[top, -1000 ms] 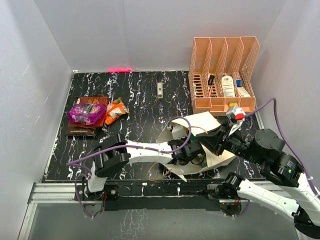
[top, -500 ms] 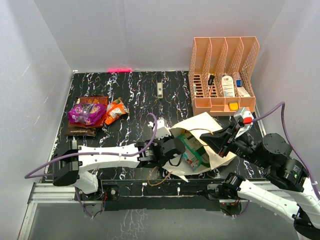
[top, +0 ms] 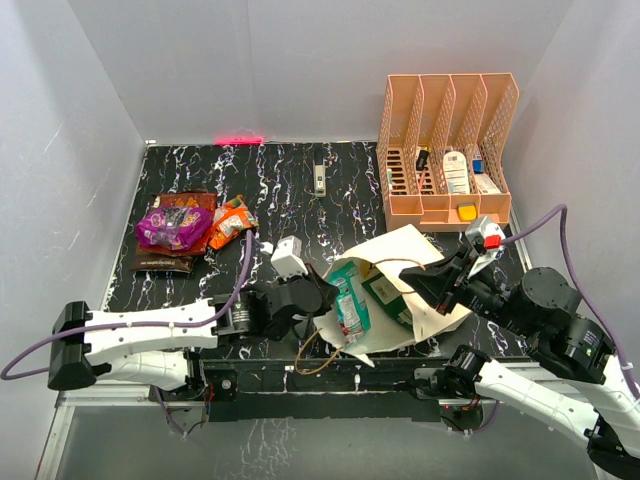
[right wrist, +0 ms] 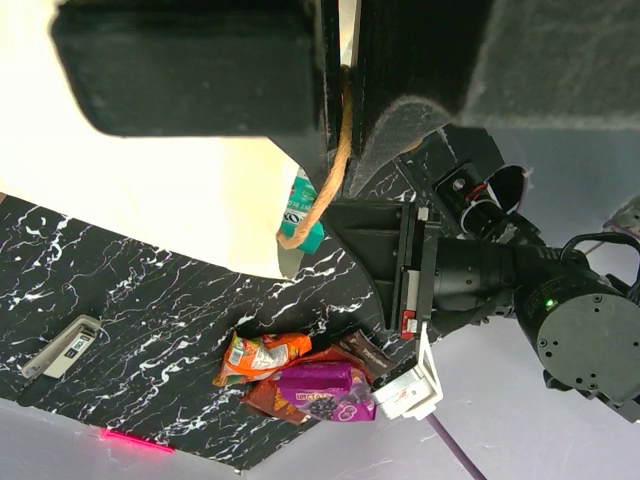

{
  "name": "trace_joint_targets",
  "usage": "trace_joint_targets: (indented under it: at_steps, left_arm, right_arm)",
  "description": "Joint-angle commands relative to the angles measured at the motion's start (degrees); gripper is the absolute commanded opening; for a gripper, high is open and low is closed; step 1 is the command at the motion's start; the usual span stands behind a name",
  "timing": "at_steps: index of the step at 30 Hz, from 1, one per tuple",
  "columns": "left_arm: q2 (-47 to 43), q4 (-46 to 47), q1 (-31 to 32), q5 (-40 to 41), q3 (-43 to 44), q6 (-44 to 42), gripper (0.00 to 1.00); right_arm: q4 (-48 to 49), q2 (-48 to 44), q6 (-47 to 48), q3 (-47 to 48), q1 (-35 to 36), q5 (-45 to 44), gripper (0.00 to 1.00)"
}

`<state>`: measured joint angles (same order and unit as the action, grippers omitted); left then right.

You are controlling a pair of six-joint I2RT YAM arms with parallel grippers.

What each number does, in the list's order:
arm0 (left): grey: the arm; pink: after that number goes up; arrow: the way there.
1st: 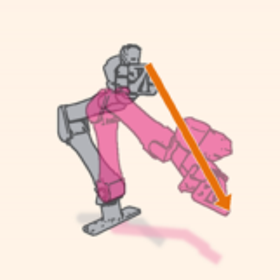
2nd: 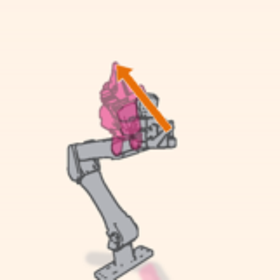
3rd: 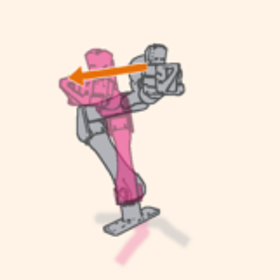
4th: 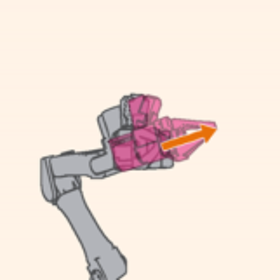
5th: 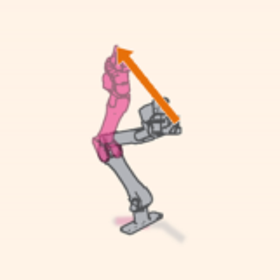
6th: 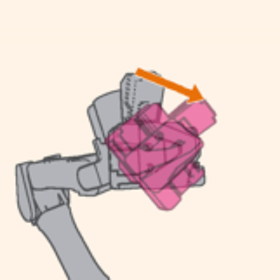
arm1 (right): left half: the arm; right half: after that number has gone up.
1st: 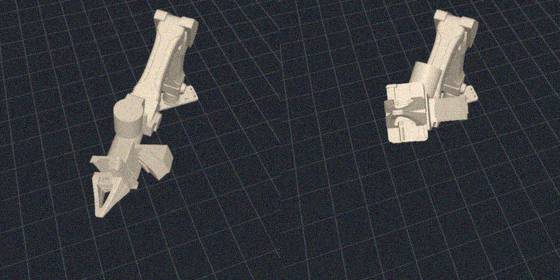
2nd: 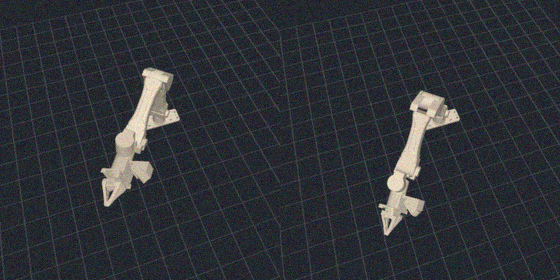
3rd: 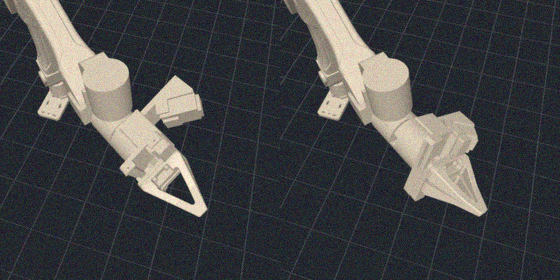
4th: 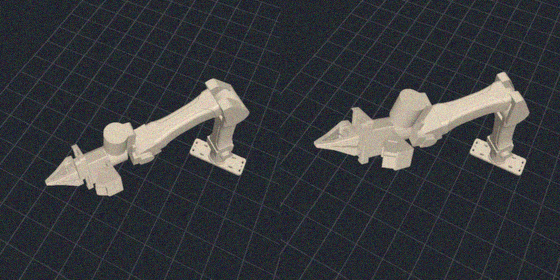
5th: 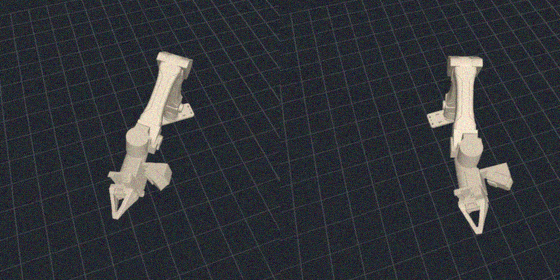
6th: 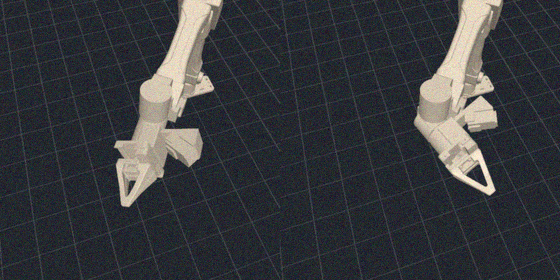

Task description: Take the snacks out of the paper bag

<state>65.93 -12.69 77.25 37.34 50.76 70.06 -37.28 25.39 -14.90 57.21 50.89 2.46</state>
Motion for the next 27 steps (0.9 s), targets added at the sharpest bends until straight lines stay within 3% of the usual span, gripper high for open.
trace_joint_targets:
  at_steps: [1,6,13,16,22,27]
  left_arm:
    - [-1.3,4.43,0.31,-3.48,-4.58,-1.07,0.0]
    - [-4.29,4.43,0.3,-3.77,-8.67,0.82,0.0]
    - [-4.77,11.24,0.32,-5.77,-15.31,4.06,0.01]
    - [-3.3,12.03,0.28,-6.34,-15.74,4.79,0.08]
    - [-1.37,18.01,0.27,-7.99,-18.64,5.84,0.29]
    - [0.83,20.73,0.31,-8.64,-19.87,8.03,0.38]
  right_arm:
    - [4.67,0.07,0.53,-0.29,0.26,1.01,0.07]
    - [5.49,0.24,0.35,-0.31,0.26,1.75,0.07]
    - [7.5,0.11,-0.41,-1.58,0.26,2.66,0.07]
    - [9.15,0.42,-1.48,-2.62,0.26,3.98,0.07]
    - [13.42,2.21,-3.53,-4.67,0.26,5.97,0.07]
    - [17.39,4.81,-3.0,-5.1,0.26,6.76,0.07]
